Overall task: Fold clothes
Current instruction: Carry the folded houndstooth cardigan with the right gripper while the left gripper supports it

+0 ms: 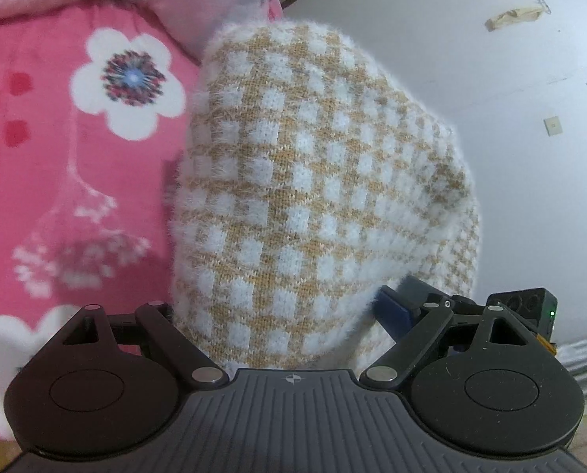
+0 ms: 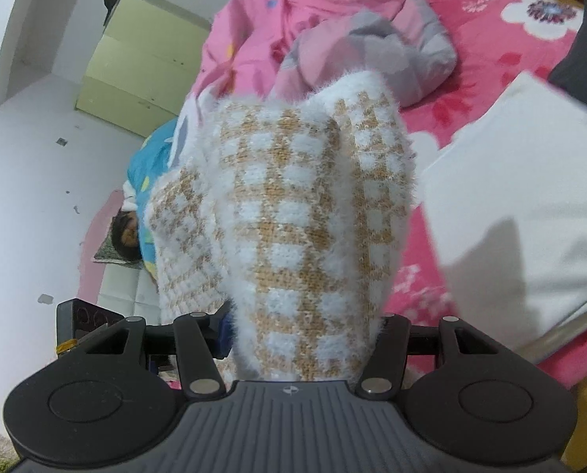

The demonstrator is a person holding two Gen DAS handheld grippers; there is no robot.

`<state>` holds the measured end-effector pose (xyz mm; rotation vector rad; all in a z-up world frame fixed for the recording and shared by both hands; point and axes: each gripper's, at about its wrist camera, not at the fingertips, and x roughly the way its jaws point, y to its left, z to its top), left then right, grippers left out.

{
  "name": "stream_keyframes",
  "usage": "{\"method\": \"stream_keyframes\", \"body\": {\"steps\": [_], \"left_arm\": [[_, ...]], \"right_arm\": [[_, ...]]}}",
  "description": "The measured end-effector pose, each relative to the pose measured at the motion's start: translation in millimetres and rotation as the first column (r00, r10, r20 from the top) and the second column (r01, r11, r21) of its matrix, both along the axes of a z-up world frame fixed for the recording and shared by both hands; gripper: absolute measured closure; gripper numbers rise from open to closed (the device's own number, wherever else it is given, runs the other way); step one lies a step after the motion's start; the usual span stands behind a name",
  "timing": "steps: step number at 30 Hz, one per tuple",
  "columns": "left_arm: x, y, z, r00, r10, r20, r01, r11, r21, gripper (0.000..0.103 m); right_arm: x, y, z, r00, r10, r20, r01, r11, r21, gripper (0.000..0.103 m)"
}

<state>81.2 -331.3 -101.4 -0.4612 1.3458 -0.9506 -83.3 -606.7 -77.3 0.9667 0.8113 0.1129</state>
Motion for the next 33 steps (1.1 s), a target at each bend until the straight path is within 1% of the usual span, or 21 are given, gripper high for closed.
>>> {"method": "stream_keyframes", "body": {"steps": [3, 6, 9, 15, 17, 21, 26, 31, 33], "left_arm": [[-0.1, -38.7, -9.4, 1.000, 0.005, -0.012, -0.005, 1.000, -0.015, 0.015], [-2.9, -68.7, -16.7, 0.999, 0.016, -0.031, -0.017, 1.000, -0.025, 0.015], [-2.4, -97.5, -28.1, 0.998, 0.032, -0.063, -0.034, 0.999, -0.023, 0.015], [12.4, -133.6, -54.7, 0.985, 0.096, -0.144, -0.097, 0.995, 0.002, 0.015], [20.9, -141.2, -64.7, 0.980, 0.112, -0.163, -0.111, 0.994, 0.014, 0.015], [34.3, -152.5, -81.6, 0.975, 0.134, -0.180, -0.125, 0.990, 0.060, 0.015], [46.8, -156.5, -92.4, 0.967, 0.148, -0.209, -0.128, 0.986, 0.109, 0.015], [54.7, -161.6, -95.7, 0.968, 0.127, -0.218, -0.103, 0.988, 0.118, 0.015], [57.7, -164.0, -100.1, 0.966, 0.130, -0.226, -0.102, 0.986, 0.129, 0.015]], "right_arm": [[1.4, -43.3, 1.7, 1.000, 0.017, -0.019, -0.017, 1.000, -0.004, 0.045], [5.2, -84.2, -1.4, 0.998, 0.034, -0.045, -0.034, 0.999, -0.004, 0.045], [13.5, -120.6, -8.8, 0.995, 0.054, -0.086, -0.053, 0.998, 0.020, 0.045], [49.3, -178.4, -31.3, 0.977, 0.118, -0.176, -0.111, 0.993, 0.052, 0.045], [63.9, -191.3, -41.8, 0.970, 0.142, -0.197, -0.132, 0.989, 0.067, 0.045], [92.1, -210.7, -72.0, 0.954, 0.180, -0.240, -0.152, 0.980, 0.131, 0.045], [112.1, -221.1, -106.2, 0.937, 0.202, -0.284, -0.144, 0.967, 0.212, 0.045], [117.8, -229.1, -118.1, 0.935, 0.205, -0.288, -0.135, 0.960, 0.246, 0.045], [120.1, -233.6, -127.6, 0.933, 0.209, -0.293, -0.130, 0.955, 0.266, 0.045]]}}
